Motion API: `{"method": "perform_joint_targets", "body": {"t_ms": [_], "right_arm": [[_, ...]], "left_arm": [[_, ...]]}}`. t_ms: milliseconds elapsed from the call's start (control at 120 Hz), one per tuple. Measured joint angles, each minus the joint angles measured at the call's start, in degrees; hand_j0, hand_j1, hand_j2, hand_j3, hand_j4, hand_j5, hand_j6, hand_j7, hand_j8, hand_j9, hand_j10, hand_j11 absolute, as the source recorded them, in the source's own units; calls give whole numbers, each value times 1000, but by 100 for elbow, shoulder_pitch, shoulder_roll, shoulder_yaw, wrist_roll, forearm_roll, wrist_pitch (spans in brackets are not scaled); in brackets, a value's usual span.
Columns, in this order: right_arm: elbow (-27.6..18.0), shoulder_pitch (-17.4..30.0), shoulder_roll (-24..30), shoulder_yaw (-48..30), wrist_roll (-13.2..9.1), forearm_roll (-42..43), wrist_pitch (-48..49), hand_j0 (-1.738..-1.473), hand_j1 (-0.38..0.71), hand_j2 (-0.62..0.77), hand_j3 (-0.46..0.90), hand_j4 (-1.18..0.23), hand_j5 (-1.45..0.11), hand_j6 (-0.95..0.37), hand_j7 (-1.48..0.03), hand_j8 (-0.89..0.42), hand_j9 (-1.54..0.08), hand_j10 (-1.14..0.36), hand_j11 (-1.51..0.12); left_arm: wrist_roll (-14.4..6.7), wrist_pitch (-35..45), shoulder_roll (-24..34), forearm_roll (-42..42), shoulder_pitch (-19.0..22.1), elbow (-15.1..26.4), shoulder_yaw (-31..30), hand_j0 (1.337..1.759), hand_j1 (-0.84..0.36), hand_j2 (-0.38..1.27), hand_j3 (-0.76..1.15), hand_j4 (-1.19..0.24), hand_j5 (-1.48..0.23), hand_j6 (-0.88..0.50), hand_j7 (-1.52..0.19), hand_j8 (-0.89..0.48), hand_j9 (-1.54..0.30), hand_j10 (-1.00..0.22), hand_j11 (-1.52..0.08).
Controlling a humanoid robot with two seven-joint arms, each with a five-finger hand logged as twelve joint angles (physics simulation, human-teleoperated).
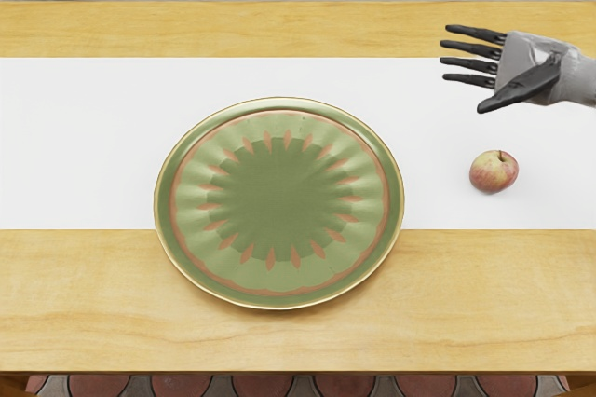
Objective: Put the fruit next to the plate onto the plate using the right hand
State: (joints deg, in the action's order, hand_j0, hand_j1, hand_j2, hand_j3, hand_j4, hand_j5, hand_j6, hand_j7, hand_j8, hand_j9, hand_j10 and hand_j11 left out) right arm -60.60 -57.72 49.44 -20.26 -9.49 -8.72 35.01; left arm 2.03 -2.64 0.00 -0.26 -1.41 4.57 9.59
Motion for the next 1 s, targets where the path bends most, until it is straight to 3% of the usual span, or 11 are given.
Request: {"method": "perform_joint_targets", "body": {"t_ms": [133, 242, 458, 600, 792, 1000], "right_arm": [[21, -48, -40, -3, -23, 4, 0, -1658, -304, -6, 0, -36, -49, -35, -50, -36, -49, -36, -49], [-158, -75, 297, -121, -19, 357, 0, -1658, -304, -6, 0, -36, -50, -35, -50, -36, -50, -37, -50], [-2359, -75, 1573, -670, 27, 2592, -70, -1658, -302, -7, 0, -40, -53, -40, -53, -40, -53, -40, -53], [-3217, 137, 1981, -555, 33, 3789, -1087, -1658, -302, -7, 0, -43, -54, -44, -54, -44, -54, -43, -54], [-3500, 317, 1911, 1, 39, 4574, -2630, -1658, -292, -7, 0, -56, -66, -58, -65, -56, -65, -55, -65], [-3362, 474, 1438, 542, 17, 5016, -3610, -1658, -198, -22, 0, -137, -169, -140, -168, -138, -169, -136, -169]], "left_arm": [[0, 0, 0, 0, 0, 0, 0, 1658, 53, 50, 0, -247, -321, -247, -321, -247, -321, -247, -321], [0, 0, 0, 0, 0, 0, 0, 1658, 53, 50, 0, -247, -321, -247, -321, -247, -321, -247, -321], [0, 0, 0, 0, 0, 0, 0, 1658, 53, 50, 0, -247, -321, -247, -321, -247, -321, -247, -321], [0, 0, 0, 0, 0, 0, 0, 1658, 53, 50, 0, -247, -321, -247, -321, -247, -321, -247, -321], [0, 0, 0, 0, 0, 0, 0, 1658, 53, 50, 0, -247, -321, -247, -321, -247, -321, -247, -321], [0, 0, 0, 0, 0, 0, 0, 1658, 53, 50, 0, -247, -321, -247, -321, -247, -321, -247, -321]]}}
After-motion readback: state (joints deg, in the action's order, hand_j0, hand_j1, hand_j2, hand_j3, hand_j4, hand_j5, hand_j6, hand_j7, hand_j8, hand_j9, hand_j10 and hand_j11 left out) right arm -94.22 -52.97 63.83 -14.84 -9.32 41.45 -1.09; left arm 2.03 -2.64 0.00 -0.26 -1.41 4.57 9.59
